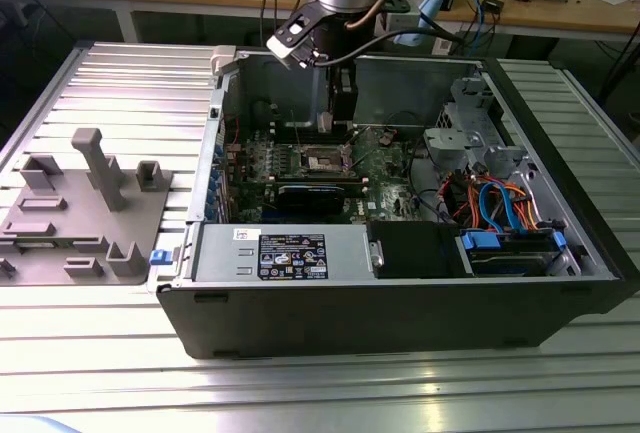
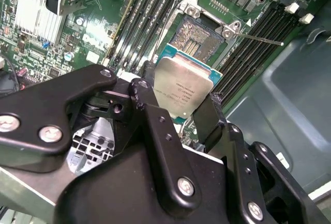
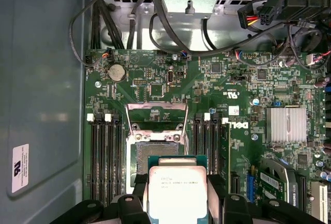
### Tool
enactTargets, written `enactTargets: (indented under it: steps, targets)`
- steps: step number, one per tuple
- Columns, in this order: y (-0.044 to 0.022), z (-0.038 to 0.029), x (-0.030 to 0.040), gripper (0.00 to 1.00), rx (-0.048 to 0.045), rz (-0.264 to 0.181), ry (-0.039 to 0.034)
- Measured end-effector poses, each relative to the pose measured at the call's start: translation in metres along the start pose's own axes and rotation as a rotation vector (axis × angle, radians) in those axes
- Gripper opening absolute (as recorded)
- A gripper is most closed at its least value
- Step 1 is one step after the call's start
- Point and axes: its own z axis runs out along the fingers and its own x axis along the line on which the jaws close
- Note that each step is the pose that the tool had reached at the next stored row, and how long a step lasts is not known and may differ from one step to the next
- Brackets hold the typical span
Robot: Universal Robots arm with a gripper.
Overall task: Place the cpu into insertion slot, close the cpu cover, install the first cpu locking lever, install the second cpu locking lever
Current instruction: 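Place the cpu into insertion slot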
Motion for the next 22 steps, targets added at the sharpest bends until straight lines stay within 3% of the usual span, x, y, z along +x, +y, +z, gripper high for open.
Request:
enactTargets:
  steps: [6,11,16,22]
  targets:
    - [0.0,0.0012,0.0003,0.54,-0.0002,0.0,0.0005]
    - [-0.0004,0.0093,0.001,0.54,-0.0002,0.0,0.0006]
    - [-0.0006,0.0117,0.001,0.54,-0.0001,0.0,0.0006]
    - [-0.002,0.0279,0.0022,0.54,-0.0016,0.002,0.0004]
